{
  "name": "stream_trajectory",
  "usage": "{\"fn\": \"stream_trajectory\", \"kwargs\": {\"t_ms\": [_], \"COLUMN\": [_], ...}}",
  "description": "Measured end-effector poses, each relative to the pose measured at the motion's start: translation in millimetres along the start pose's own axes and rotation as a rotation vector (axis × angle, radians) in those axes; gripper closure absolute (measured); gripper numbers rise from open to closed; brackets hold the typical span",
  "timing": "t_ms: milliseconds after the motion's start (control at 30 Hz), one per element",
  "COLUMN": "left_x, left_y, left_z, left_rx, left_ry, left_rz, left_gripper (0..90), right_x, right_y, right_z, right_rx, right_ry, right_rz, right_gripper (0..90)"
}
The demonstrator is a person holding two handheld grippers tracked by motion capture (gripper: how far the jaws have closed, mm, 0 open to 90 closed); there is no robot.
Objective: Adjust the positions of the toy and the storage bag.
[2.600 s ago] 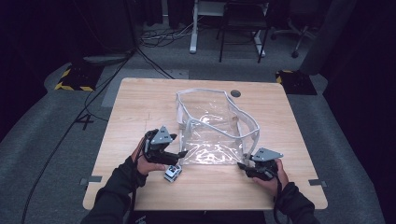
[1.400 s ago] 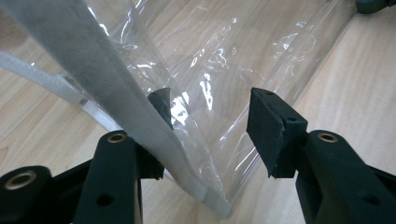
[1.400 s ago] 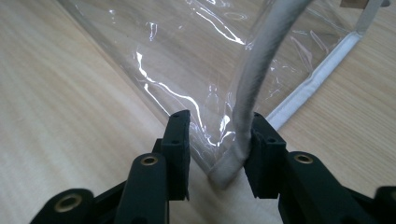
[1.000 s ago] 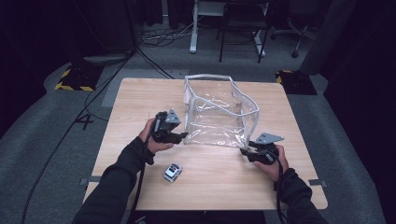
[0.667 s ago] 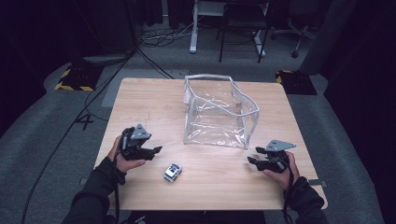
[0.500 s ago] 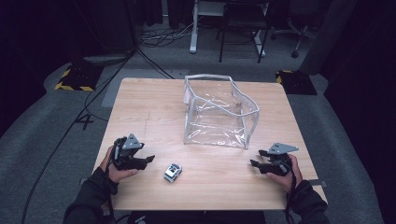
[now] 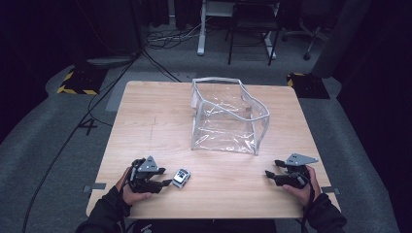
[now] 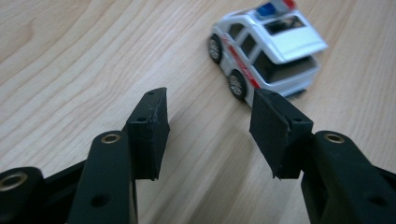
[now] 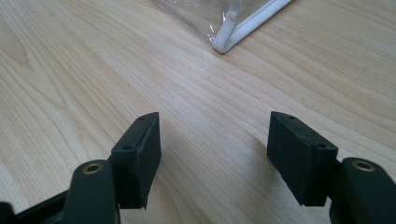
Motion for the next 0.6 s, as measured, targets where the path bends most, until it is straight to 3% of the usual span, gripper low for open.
{"fn": "stream_trajectory", "kwargs": {"t_ms": [200,300,467,533,600], "left_x": [-3.3,-11.5,-30.3,-37.1,-42.0], "left_y": [-6.0,-6.8,-15.5,-14.9,-16.2], "left_z": [4.6,8.9,21.7,26.2,29.1], "left_rx": [0.002,0.021,-0.011,-0.037,-0.028], "left_ry": [-0.001,-0.002,0.008,-0.001,-0.005], "left_rz": [0.029,0.017,0.047,0.027,0.022], "left_gripper": [45.4,41.5,38.5,37.0,38.0], "right_x": [-0.3,-1.6,-2.2,-2.4,-2.3], "right_y": [0.5,0.2,-0.6,-0.7,-0.4], "right_z": [0.1,1.4,2.2,2.3,2.2], "right_rx": [-0.002,-0.002,-0.001,0.001,0.001], "right_ry": [0.007,0.003,0.002,0.002,0.003], "right_rz": [-0.003,-0.001,0.000,0.000,0.002], "right_gripper": [34.4,33.8,32.7,32.6,32.6]}}
Point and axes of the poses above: each handheld gripper's, and its own axes: z roughly forward along the jaws, x roughly out of its underside, y roughly to its left, the point moved 6 cm from there along z, roughly forward along the jaws, and after that the axes turned 14 degrees about y, right-handed, at the moved point
